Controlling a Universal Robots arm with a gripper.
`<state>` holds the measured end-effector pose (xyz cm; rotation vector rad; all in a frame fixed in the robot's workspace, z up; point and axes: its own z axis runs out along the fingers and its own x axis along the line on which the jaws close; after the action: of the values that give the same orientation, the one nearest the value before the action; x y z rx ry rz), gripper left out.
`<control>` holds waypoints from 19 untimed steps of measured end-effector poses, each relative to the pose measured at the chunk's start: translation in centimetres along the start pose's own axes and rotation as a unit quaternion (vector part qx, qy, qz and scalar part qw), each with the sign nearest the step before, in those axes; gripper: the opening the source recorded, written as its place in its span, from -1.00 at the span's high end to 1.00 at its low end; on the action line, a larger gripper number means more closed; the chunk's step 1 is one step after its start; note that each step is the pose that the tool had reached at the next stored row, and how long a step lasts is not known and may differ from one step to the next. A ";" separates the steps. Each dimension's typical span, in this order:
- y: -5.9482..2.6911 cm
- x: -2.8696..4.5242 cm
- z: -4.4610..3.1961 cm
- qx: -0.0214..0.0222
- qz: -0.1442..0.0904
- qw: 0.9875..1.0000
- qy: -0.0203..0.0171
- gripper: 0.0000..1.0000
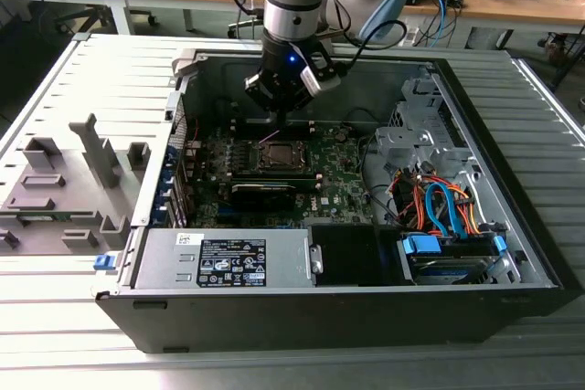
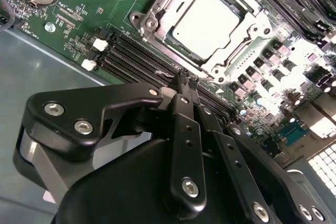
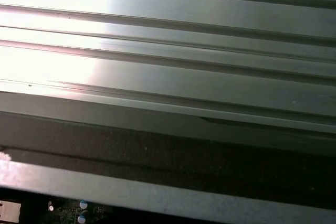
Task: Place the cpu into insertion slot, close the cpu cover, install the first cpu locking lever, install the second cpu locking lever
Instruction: 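Install the first cpu locking lever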
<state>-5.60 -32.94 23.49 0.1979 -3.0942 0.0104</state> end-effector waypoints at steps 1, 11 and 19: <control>-0.01 -0.05 0.08 0.000 0.000 1.000 0.000 0.79; -0.03 -0.31 0.79 0.000 0.000 1.000 0.000 0.79; -0.07 -0.64 1.18 0.000 -0.001 1.000 0.000 0.79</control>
<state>-5.00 -32.94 22.29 0.2011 -3.0940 0.0104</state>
